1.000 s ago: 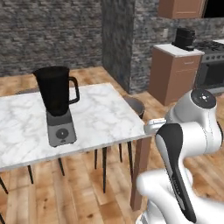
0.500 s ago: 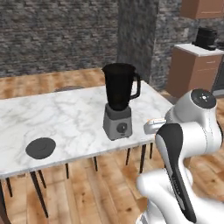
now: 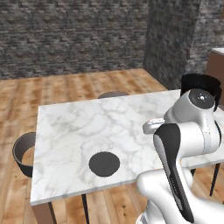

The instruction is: Grab the garlic and lemon from the fridge, place them in the blender, close the lid, and turn on the blender to create a marinade.

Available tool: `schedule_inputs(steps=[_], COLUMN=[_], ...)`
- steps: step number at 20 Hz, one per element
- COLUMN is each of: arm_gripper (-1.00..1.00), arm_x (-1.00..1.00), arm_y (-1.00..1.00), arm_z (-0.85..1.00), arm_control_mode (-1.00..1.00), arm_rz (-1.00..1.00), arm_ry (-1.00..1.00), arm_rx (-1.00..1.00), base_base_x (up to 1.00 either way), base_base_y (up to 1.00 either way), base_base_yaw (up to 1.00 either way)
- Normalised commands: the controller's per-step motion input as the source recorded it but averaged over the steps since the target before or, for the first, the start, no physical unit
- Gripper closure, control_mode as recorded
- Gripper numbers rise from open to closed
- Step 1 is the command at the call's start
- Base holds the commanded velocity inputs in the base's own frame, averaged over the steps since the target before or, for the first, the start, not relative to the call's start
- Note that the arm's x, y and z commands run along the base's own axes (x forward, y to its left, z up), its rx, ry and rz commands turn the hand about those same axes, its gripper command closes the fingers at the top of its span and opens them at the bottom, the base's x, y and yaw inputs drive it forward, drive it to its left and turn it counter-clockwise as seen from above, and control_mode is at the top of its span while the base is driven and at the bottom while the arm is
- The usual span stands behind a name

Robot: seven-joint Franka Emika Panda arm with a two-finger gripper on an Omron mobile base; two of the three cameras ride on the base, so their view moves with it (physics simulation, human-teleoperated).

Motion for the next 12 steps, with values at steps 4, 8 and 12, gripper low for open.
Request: schedule_inputs(steps=[4,8,12], arm_gripper=[1.00,1.00,1.00], arm_x=[0.00,0.00,0.00], arm_y=[0.00,0.00,0.00], arm_z=[0.00,0.00,0.00], arm_control_mode=[1.00,1.00,1.00], arm_rz=[0.00,0.00,0.00], arm_ry=[0.00,0.00,0.00], arm_rx=[0.00,0.00,0.00], base_base_x=[0.03,0.04,0.15], base_base_y=[0.00,0.00,0.00], base_base_yaw=[0.22,0.16,0.12])
